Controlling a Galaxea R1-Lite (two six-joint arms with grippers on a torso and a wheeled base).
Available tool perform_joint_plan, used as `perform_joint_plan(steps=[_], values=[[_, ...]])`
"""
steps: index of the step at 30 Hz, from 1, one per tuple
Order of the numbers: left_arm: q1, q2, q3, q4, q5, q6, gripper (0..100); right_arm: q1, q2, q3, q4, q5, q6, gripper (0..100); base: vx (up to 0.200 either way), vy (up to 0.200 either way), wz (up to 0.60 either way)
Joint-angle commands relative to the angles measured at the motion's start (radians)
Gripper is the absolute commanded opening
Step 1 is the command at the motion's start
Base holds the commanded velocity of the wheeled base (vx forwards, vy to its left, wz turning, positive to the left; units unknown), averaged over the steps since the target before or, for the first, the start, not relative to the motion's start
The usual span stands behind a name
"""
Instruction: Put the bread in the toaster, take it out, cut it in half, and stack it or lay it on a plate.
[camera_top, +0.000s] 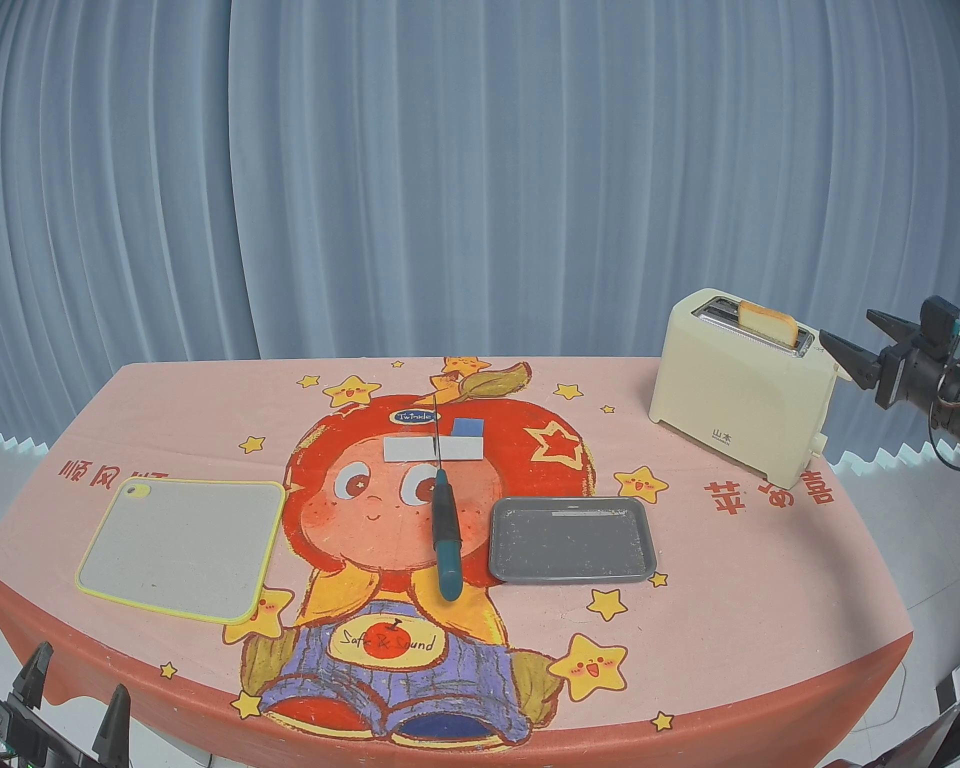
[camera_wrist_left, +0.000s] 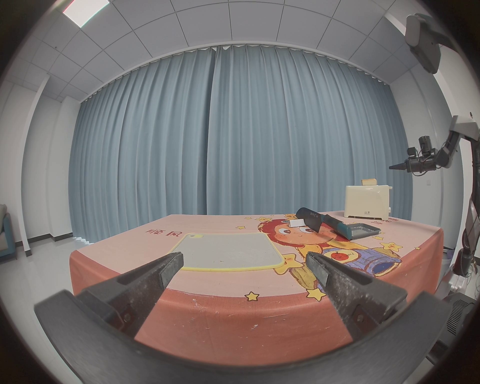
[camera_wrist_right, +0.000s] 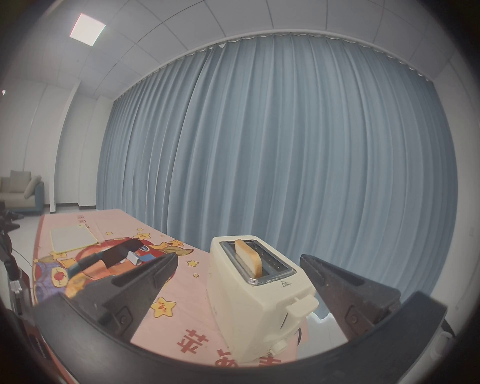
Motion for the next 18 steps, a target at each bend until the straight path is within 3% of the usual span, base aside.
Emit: perform_joint_plan(steps=[1,8,12,18], values=[[0.0,0.0,0.018,0.0,0.0,0.0,100,0.004,0.164,-0.09,-0.006,-0.001,-0.033,100,0.0,0.0,0.0],[0.0,0.0,0.018,0.0,0.0,0.0,100,0.002,0.253,-0.175,-0.006,0.0,-0.034,100,0.0,0.0,0.0],[0.0,0.0,0.018,0.0,0.0,0.0,100,0.004,0.306,-0.215,-0.01,0.06,-0.039,100,0.0,0.0,0.0],[0.0,0.0,0.018,0.0,0.0,0.0,100,0.013,0.359,-0.245,-0.01,0.069,-0.044,100,0.0,0.0,0.0]])
